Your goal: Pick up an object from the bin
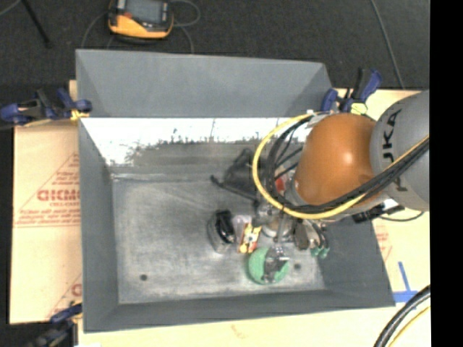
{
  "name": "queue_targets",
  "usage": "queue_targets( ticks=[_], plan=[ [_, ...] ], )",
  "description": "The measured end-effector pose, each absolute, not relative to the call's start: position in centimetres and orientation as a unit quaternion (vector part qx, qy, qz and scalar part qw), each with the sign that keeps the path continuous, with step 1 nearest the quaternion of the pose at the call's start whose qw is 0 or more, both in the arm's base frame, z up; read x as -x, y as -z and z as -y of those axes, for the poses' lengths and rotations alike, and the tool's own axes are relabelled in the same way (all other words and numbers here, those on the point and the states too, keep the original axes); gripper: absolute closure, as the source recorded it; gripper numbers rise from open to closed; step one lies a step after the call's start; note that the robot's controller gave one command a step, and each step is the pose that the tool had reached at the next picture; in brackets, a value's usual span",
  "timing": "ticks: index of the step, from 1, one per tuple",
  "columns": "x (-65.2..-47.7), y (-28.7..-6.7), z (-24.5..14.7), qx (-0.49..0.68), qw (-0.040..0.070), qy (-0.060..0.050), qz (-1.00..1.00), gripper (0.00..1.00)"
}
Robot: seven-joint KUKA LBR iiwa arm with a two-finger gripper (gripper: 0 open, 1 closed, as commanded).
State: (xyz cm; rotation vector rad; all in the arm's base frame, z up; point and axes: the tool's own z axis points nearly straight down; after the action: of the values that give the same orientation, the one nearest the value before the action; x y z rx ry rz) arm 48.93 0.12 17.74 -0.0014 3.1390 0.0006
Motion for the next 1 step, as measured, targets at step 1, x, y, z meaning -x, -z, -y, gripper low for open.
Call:
queue_targets(
  ticks=[1],
  plan=[
    [-48.93, -17.74, -0.12, 0.0, 0.001, 0.0, -1.0, 0.0]
  ],
)
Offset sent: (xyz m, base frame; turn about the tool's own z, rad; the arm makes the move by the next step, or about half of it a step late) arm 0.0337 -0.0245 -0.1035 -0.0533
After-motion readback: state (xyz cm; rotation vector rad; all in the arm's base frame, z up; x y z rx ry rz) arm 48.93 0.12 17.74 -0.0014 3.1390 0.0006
